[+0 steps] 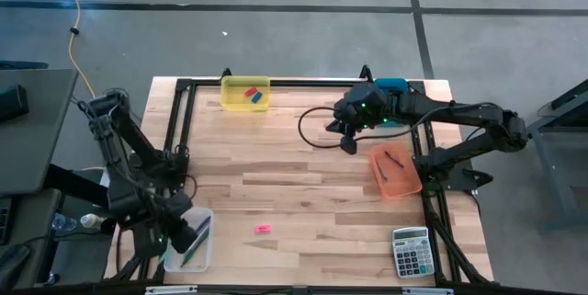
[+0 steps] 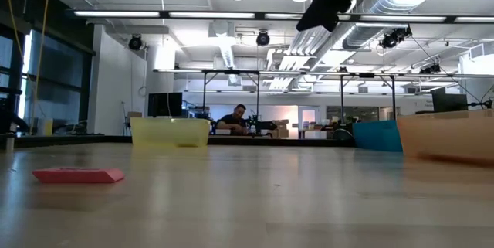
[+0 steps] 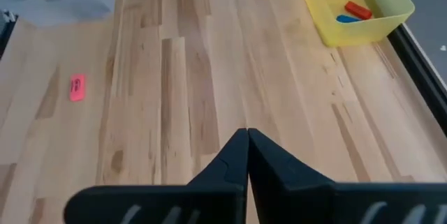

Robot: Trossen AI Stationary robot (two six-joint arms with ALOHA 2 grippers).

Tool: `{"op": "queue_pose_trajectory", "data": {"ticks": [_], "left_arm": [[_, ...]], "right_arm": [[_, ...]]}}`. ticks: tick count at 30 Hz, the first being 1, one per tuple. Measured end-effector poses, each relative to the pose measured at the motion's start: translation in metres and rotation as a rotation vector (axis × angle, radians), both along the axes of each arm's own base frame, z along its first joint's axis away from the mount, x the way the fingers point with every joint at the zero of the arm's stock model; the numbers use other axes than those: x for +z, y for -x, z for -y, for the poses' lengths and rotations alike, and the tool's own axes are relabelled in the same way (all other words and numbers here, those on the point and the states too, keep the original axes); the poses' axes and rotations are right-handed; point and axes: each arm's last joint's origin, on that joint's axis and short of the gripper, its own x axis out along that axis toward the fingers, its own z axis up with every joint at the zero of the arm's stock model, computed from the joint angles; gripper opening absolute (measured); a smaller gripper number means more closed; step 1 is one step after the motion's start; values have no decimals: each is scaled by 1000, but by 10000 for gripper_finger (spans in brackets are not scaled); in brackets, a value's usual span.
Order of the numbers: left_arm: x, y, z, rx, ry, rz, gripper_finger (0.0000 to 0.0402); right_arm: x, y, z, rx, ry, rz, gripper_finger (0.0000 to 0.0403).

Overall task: Sort crayons/erasers/pens/pencils in bins
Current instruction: Put the light blue pen into the white bin, then put the pink eraser into the yellow bin

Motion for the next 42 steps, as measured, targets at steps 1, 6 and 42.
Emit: {"op": "queue_pose_trajectory", "data": {"ticks": [1,6,42], "left_arm": [[-5,3,-1,11,-7,4,20],[-26,12,-10,70,-5,79,20],[23,-31,-1,-391,-88,374,198]], "right_arm": [[0,0,0,-5,-5,3,1],[1,-2,-3,-16,-29,18,0],[21,9,-13,-26,-23,122,0]]}}
